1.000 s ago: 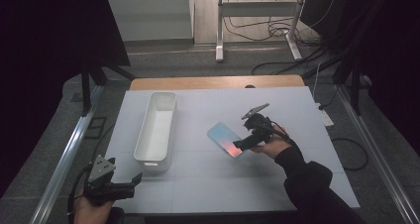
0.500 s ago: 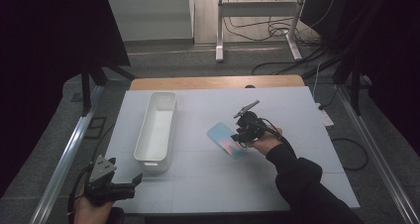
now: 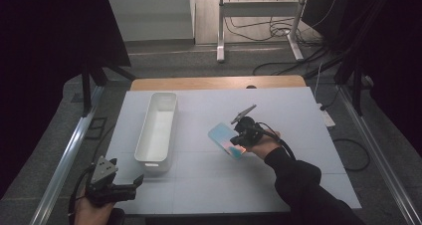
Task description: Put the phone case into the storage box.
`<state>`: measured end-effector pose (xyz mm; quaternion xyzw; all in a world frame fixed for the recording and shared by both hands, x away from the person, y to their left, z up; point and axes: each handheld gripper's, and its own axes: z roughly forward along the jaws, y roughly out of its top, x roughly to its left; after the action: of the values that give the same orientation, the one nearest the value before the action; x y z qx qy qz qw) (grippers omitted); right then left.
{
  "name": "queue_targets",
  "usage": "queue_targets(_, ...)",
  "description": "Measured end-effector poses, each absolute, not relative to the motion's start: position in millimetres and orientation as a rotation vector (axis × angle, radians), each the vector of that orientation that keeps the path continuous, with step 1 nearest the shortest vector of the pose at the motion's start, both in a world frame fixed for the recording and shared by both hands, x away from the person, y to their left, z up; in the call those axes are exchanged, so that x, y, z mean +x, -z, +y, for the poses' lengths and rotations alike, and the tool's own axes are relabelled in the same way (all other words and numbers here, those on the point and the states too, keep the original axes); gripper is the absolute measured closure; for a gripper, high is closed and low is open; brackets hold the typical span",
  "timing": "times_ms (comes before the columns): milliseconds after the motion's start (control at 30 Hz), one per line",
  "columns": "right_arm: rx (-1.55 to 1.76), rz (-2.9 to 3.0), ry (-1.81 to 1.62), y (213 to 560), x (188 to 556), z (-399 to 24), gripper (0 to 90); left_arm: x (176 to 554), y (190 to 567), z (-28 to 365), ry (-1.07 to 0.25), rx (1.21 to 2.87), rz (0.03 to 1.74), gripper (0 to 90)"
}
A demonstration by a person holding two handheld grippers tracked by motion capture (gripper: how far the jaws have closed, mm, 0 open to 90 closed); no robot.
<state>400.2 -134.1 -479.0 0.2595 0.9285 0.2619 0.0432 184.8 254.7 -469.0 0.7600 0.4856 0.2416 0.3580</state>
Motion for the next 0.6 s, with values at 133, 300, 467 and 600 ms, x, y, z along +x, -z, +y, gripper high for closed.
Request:
queue_targets(133,0.753,2.878,-0.792,487.1,392.0,-124.8,89.7,184.7,469.0,254.5,-0.625,1.963,1.251,0.4)
queue_targets(300,0.715,2.915,-0.793,493.6,384.5,-114.3,89.7,184.6,469.0,254.0,-0.625,1.967,1.251,0.4)
queue_targets(467,0.685,2.94,-0.744,502.7,381.1,-108.5,89.7,184.4,468.9,253.9,-0.629,1.97,1.248,0.4)
queue_targets(600,0.703,2.938,-0.717,505.4,382.9,-112.8,89.7,184.3,469.0,253.8,-0.63,1.97,1.245,0.4)
